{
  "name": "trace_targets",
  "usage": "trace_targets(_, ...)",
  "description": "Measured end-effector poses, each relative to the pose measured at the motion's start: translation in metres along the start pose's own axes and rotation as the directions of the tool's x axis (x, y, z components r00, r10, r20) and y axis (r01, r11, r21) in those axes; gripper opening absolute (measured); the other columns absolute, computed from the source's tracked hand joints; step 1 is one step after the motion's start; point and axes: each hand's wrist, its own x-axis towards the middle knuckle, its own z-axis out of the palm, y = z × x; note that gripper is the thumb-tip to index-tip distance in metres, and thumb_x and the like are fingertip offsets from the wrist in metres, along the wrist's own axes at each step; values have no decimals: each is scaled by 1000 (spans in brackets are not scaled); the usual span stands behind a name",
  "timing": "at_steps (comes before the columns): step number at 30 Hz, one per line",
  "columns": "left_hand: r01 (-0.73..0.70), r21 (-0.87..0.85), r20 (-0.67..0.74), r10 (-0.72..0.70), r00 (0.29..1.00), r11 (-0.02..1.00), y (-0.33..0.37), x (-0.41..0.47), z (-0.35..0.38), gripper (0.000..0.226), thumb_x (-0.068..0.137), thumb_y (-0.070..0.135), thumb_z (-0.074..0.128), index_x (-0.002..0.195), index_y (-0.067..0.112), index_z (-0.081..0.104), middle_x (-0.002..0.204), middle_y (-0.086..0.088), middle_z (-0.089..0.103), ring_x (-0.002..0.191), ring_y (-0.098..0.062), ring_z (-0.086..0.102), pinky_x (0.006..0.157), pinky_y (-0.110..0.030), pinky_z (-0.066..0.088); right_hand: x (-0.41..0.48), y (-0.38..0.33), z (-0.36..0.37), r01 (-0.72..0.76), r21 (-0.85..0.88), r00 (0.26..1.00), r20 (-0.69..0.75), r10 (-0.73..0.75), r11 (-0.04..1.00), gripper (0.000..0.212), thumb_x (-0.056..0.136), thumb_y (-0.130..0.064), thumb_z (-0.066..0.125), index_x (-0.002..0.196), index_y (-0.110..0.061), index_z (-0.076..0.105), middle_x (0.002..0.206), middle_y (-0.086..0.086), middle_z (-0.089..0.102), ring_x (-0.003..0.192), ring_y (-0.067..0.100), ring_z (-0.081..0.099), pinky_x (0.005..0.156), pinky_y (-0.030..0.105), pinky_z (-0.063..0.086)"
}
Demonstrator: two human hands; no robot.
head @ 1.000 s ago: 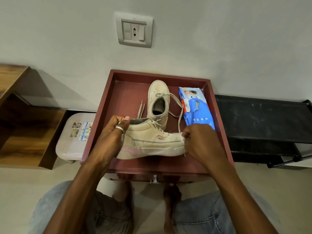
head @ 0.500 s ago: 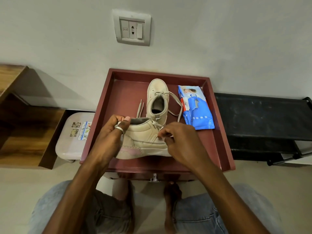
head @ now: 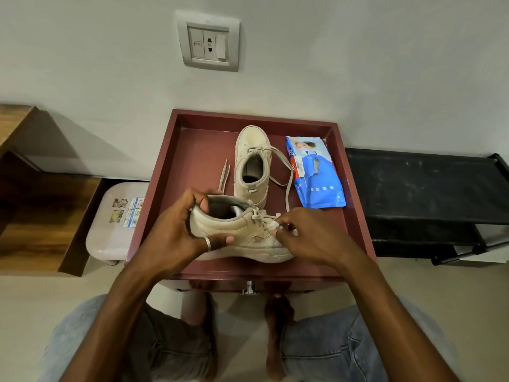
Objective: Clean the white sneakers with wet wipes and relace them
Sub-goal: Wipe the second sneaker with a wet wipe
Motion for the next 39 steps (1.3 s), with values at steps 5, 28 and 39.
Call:
trace_targets(5,-30,167,41,23,999,986,-9,0,-4,55,66,18,93,102,21,52,124,18,66,111,-9,68,89,-27,59,0,6,5,-50,-30,999,-22,49,998,12,89,-25,63,84,-18,72,83,-1,71,79,14,63,70,31,51)
trace_targets(28,-61,470,183,-30,983,881,-55,3,-9,95,63,24,96,143,35,46,128,10,60,112,-6,64,92,-19,55,17,-7,29,-10,-279,990,-139,-30,960,15,89,-14,60,96,-12,73,101,7,63,94,25,62,66,30,39)
trace_targets(39,-50,483,166,-35,986,874,-58,4,-8,95,63,18,95,143,34,46,126,6,61,109,-11,65,92,-26,58,8,2,18,8,-96,995,-100,-17,995,21,86,-8,63,99,-18,76,101,-1,71,93,18,65,76,30,51)
